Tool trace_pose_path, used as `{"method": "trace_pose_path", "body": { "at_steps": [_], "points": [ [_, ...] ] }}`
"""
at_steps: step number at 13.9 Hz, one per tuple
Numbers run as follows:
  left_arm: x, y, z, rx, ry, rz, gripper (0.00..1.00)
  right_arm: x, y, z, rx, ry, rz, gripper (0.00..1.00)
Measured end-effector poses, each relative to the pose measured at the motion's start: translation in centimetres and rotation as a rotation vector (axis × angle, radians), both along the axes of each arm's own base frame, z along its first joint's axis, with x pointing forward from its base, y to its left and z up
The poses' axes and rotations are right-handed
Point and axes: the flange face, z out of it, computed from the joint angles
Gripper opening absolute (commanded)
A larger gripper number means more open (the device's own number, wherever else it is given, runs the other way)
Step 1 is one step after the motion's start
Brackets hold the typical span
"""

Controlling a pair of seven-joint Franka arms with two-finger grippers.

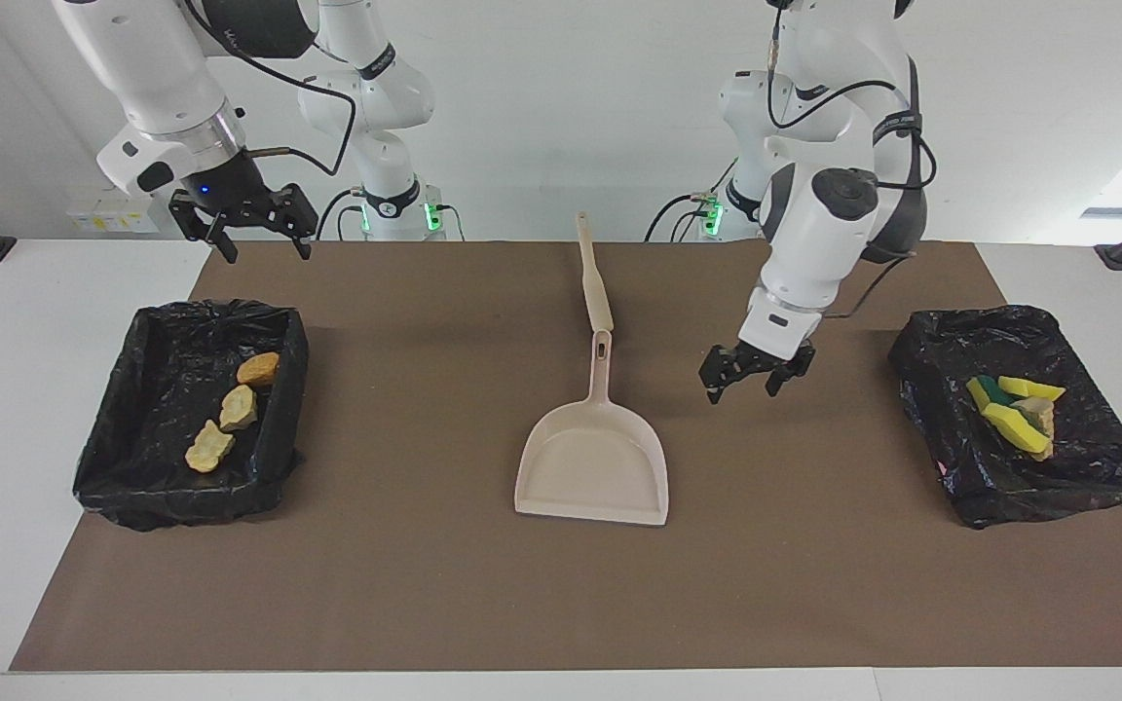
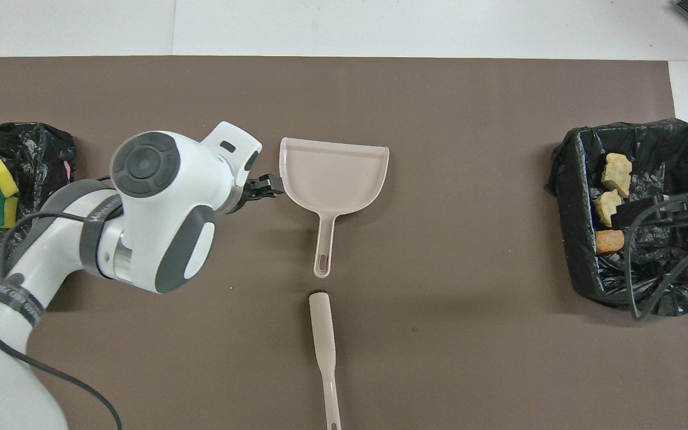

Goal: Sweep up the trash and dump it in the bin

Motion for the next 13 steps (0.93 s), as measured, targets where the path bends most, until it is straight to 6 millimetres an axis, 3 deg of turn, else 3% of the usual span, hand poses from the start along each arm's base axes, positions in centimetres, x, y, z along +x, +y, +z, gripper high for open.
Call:
{"method": "trace_pose_path", "body": {
  "at_steps": [5,8,11,13],
  "points": [
    [-0.8,10.0,3.8,0.029,0.061,-0.134,1.0,0.0,0.0,0.0,0.0,0.0,0.0,1.0],
    [-1.8,14.5,6.0,0.032,0.064,-0.183,1.0,0.0,0.0,0.0,0.0,0.0,0.0,1.0],
    [-3.4,16.9,10.3,0.029,0.047,-0.187,1.0,0.0,0.0,0.0,0.0,0.0,0.0,1.0],
    [-4.3,17.0,14.8,0.027,0.037,-0.195,1.0,0.0,0.0,0.0,0.0,0.0,0.0,1.0]
  ]
}}
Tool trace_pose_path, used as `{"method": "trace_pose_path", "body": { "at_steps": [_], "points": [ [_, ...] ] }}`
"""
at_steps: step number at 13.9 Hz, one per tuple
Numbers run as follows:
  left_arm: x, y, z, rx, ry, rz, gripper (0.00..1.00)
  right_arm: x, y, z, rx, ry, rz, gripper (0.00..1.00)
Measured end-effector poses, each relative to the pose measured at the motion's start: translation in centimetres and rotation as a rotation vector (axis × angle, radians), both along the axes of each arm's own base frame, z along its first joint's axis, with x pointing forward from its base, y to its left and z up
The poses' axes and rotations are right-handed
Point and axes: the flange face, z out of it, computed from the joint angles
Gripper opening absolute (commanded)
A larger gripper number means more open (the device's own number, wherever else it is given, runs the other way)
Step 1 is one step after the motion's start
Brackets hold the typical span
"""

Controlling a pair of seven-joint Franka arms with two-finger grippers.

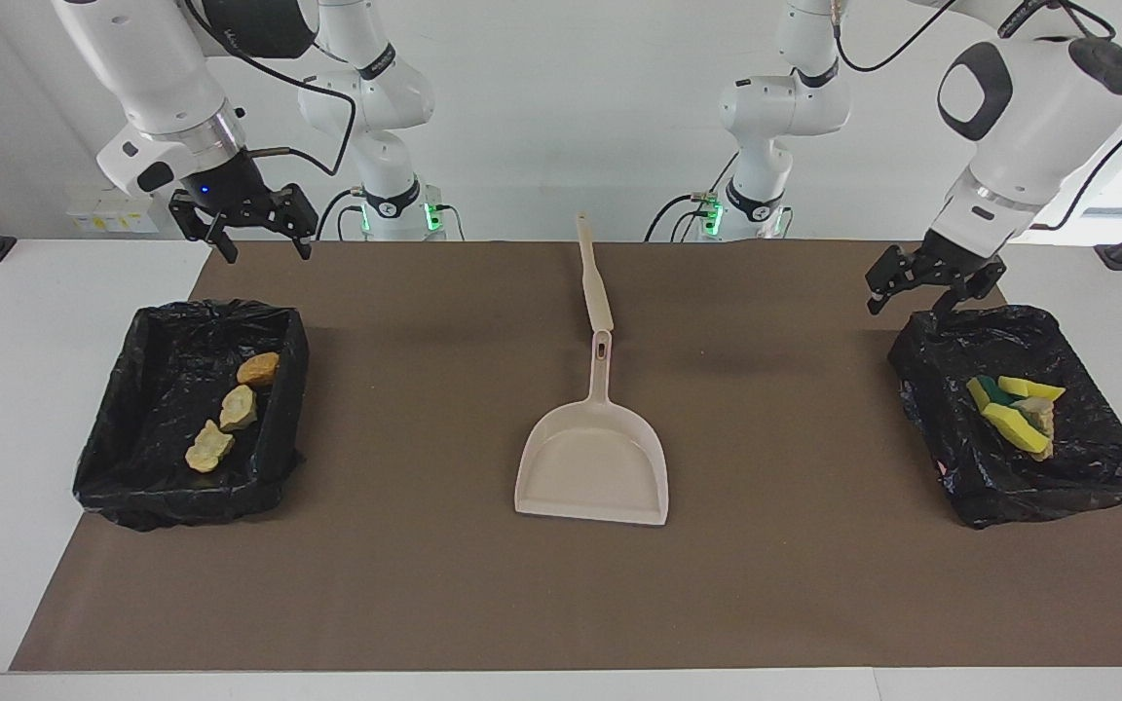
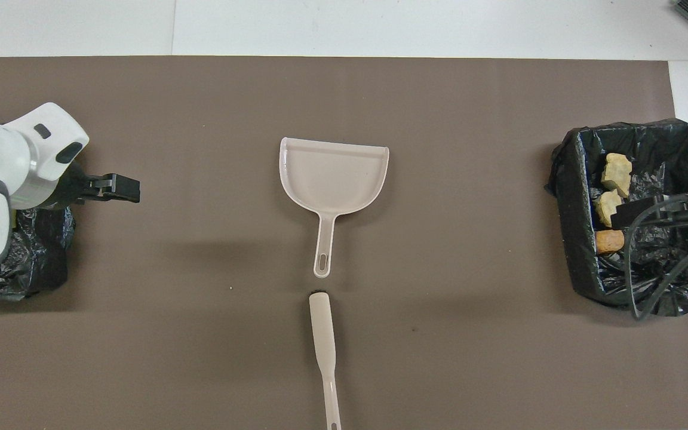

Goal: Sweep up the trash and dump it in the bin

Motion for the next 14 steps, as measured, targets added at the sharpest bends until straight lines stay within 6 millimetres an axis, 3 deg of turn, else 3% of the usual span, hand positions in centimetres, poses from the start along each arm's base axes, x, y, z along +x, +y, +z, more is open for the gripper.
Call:
{"method": "trace_pose_path", "body": {
  "at_steps": [2,3,14],
  "points": [
    [-1.0,-0.2,3.8,-0.001,0.003,-0.011,1.0,0.0,0.0,0.0,0.0,0.0,0.0,1.0],
    [-1.3,-0.2,4.5,0.001,0.012,-0.014,1.0,0.0,0.0,0.0,0.0,0.0,0.0,1.0],
    [-2.5,-1.0,4.0,0.047,0.105,0.01,1.0,0.0,0.0,0.0,0.0,0.0,0.0,1.0]
  ]
}}
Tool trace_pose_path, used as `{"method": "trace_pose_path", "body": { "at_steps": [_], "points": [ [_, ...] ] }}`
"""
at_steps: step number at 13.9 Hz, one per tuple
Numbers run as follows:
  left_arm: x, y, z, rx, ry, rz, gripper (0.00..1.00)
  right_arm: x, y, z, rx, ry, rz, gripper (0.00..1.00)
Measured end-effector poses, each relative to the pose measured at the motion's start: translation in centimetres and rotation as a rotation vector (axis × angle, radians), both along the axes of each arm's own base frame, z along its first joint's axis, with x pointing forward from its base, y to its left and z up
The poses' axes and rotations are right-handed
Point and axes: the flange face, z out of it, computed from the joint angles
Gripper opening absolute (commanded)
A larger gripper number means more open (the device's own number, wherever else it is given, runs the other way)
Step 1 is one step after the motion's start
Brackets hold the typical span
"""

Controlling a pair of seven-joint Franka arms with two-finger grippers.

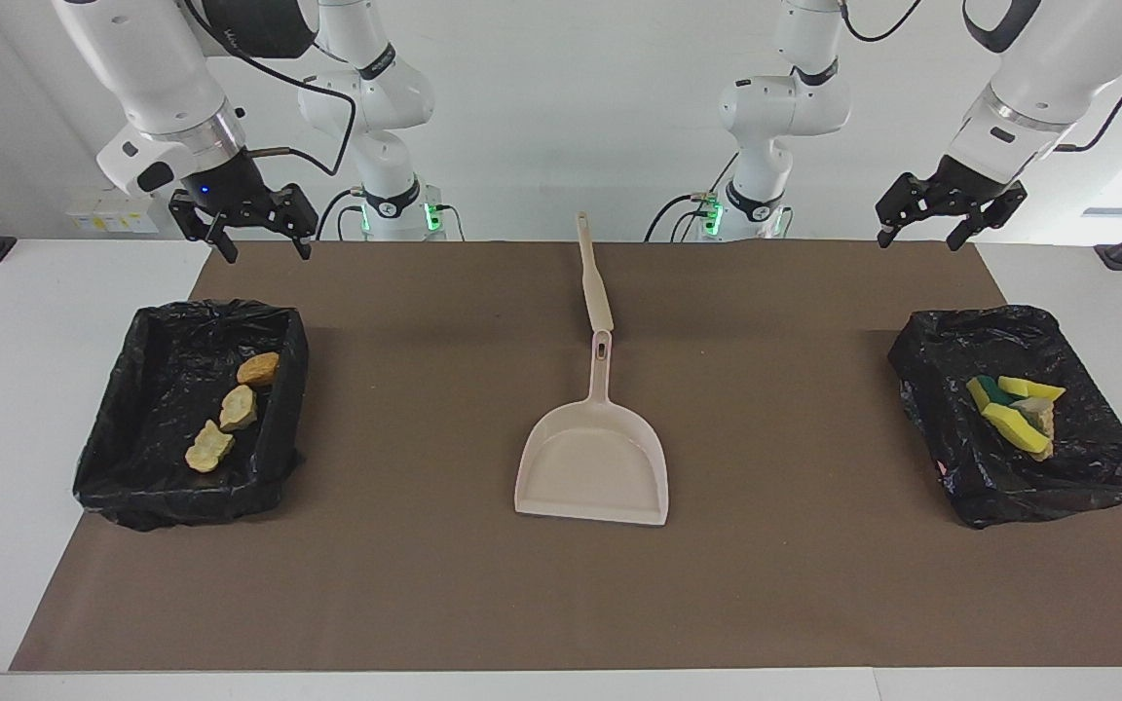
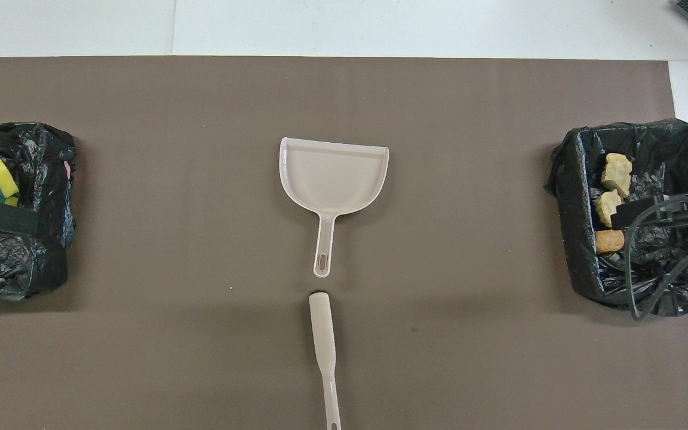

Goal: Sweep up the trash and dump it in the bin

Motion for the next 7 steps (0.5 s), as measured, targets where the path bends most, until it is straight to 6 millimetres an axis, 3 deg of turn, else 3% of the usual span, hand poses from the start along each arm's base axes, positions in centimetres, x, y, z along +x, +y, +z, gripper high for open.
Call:
{"method": "trace_pose_path", "body": {
  "at_steps": [7],
  "points": [
    [-0.04,-0.14,0.11,0.0,-0.004,0.007,1.0,0.0,0.0,0.0,0.0,0.0,0.0,1.0]
  ]
}}
